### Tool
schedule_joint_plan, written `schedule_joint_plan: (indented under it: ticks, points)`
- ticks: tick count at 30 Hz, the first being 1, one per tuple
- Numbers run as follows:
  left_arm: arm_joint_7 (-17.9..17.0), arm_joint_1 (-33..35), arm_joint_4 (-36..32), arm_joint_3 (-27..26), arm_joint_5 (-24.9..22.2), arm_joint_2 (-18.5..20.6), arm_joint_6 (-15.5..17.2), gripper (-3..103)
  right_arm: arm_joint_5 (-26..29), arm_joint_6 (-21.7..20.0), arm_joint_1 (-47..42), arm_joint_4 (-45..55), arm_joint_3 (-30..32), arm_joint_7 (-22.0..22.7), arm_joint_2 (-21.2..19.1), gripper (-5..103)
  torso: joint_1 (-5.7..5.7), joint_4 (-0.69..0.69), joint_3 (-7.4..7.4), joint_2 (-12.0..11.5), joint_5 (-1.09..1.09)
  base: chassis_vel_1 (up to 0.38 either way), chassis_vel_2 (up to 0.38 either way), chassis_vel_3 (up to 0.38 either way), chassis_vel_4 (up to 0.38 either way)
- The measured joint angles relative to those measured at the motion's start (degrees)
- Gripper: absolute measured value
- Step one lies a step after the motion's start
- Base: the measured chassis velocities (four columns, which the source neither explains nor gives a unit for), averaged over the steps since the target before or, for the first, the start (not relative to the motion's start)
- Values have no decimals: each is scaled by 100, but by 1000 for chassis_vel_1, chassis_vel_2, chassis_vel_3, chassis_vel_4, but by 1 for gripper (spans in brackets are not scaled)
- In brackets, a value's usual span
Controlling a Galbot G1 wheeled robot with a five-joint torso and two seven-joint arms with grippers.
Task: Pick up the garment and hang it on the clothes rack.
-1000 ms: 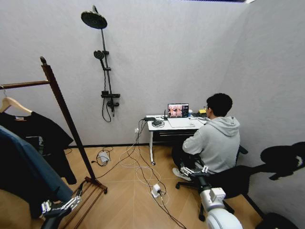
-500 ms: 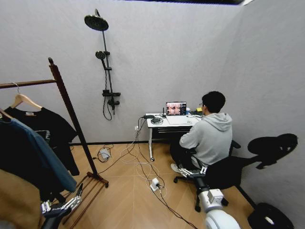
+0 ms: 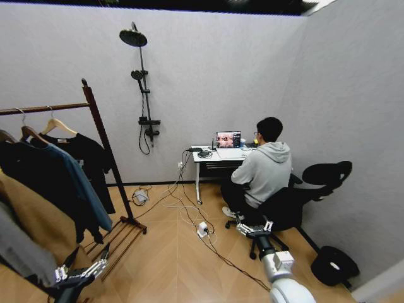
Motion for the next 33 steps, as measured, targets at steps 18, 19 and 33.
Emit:
schedule_joint_plan:
  ticks: [18, 19, 33]
  points:
    - [0, 0, 0, 0, 0, 0, 0, 100, -118, 65, 94, -182, -130, -40, 39, 100, 5, 0, 2, -2, 1, 271, -255, -259, 273]
    - [0, 0, 0, 0, 0, 0, 0, 100, -119, 64, 97, -184, -129, -48, 37, 100, 3, -1, 1, -1, 1, 198, -212, -216, 196]
    - [1, 0, 0, 0, 0, 0, 0, 100, -140, 32, 209, -287, -169, -147, 62, 100, 2, 1, 1, -1, 1, 209, -189, -187, 213]
